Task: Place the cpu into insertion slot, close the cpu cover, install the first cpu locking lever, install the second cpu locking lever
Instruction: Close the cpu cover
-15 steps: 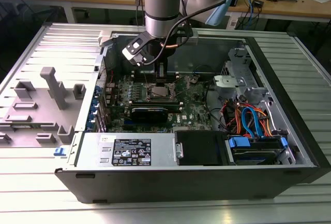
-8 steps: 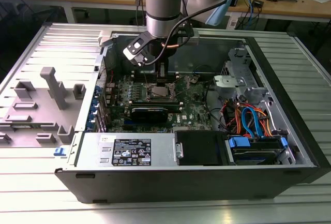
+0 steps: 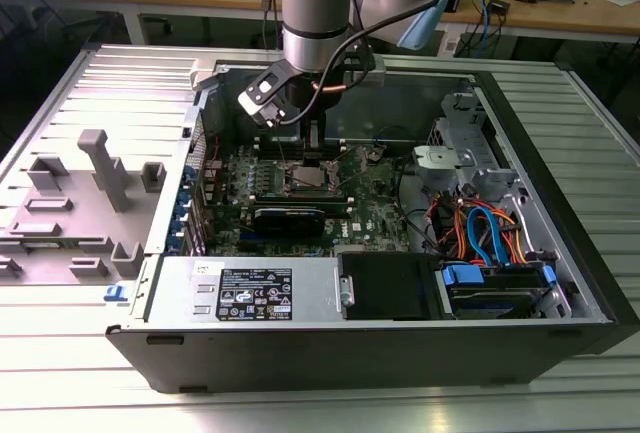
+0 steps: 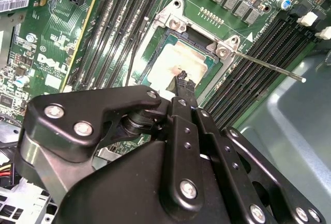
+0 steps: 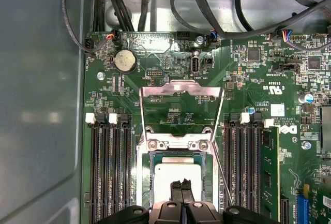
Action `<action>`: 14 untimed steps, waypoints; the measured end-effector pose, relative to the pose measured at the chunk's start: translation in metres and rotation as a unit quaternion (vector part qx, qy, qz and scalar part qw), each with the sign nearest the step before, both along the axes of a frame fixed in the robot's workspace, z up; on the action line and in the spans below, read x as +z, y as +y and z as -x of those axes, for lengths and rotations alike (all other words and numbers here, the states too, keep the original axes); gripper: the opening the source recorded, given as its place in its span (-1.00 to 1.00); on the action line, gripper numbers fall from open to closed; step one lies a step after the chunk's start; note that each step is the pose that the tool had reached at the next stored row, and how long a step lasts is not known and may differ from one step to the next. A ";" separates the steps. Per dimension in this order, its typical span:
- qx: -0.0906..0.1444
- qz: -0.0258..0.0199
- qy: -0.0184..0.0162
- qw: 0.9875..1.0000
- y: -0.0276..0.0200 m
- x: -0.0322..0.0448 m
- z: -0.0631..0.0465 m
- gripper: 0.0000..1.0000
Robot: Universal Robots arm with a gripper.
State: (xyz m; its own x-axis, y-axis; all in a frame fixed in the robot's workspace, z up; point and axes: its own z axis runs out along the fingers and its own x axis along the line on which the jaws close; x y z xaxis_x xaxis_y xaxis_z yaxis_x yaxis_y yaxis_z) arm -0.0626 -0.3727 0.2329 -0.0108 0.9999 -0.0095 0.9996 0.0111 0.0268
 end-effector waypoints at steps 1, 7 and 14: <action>0.000 0.000 0.000 1.000 0.0000 0.0000 0.000 -0.79; 0.000 0.000 0.000 1.000 0.0000 0.0007 -0.005 -0.79; 0.000 0.000 0.001 1.000 0.0000 0.0187 -0.006 -0.79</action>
State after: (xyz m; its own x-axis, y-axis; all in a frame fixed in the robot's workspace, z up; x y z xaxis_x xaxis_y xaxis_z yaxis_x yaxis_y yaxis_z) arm -0.0567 -0.3727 0.2515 -0.0109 0.9999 -0.0095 0.9996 0.0112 0.0258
